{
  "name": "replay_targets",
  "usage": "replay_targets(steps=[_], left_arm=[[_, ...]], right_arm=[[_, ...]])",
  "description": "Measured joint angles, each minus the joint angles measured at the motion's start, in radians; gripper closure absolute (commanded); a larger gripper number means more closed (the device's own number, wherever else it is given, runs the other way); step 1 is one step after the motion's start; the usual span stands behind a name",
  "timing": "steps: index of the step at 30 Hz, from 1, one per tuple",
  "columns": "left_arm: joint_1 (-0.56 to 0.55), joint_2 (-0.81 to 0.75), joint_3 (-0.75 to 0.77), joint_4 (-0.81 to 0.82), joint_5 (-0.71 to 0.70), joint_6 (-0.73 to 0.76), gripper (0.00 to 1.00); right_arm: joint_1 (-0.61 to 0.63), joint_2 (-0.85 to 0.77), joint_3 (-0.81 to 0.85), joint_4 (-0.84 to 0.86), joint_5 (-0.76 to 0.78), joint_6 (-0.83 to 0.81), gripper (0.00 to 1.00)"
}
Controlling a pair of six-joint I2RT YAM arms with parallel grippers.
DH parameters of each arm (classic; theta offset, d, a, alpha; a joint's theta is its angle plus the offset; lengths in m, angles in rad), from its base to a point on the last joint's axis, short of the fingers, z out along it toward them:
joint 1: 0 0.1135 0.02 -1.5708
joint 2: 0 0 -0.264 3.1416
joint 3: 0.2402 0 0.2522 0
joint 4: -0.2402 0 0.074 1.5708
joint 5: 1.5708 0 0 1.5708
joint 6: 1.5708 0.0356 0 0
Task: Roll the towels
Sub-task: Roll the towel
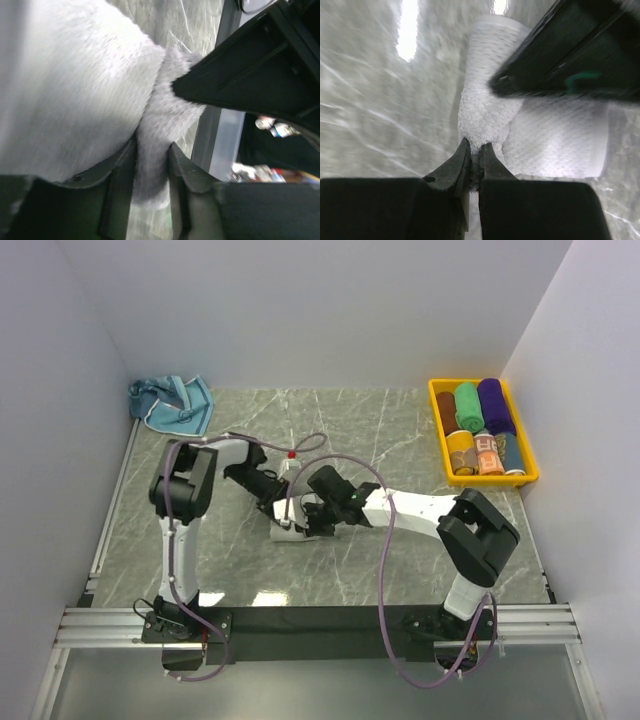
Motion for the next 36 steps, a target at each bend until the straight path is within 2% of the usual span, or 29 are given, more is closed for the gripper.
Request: replay_targets(steps=[3,5,11,14,19,23,25,27,31,36], left_arm=[[0.065,-0.087,-0.046,0.06,-0.012,-0.016,0.58],[0.148,-0.159,-0.067,0.122,-0.026,-0.031,0.57],[0.356,-0.399,-0.209,0.284,-0.06,-0.09,0.57],[0.389,-0.565,-0.333,0.357,-0.097,-0.118,0.57],[0.375,-0.884,-0.505,0.411,-0.16,-0.117,0.53],[0.296,-1.118,-0.641,0.46,-0.239,-0.083,0.44],[0.209,-1.209,-0.713,0.479,-0.283,-0.065,0.43],[0.072,-1.274,-0.777,0.508,-0.349,-0.055,0.42],[-0.16,-1.272,-0.826,0.583,-0.47,-0.034,0.41],[-0.314,-1.186,-0.829,0.686,-0.565,0.033,0.41]], right_arm=[[-0.003,0.018,0.085,-0.11,-0.042,0.063,1.0],[-0.009,0.058,0.154,-0.2,-0.08,0.106,1.0],[-0.033,0.251,0.33,-0.394,-0.204,0.203,1.0],[-0.058,0.324,0.417,-0.474,-0.269,0.248,1.0],[-0.098,0.437,0.53,-0.589,-0.393,0.297,1.0],[-0.122,0.524,0.615,-0.683,-0.48,0.312,1.0],[-0.135,0.572,0.657,-0.736,-0.528,0.319,1.0],[-0.15,0.621,0.698,-0.787,-0.579,0.325,1.0],[-0.18,0.691,0.751,-0.862,-0.655,0.333,1.0],[-0.196,0.738,0.787,-0.917,-0.703,0.336,1.0]])
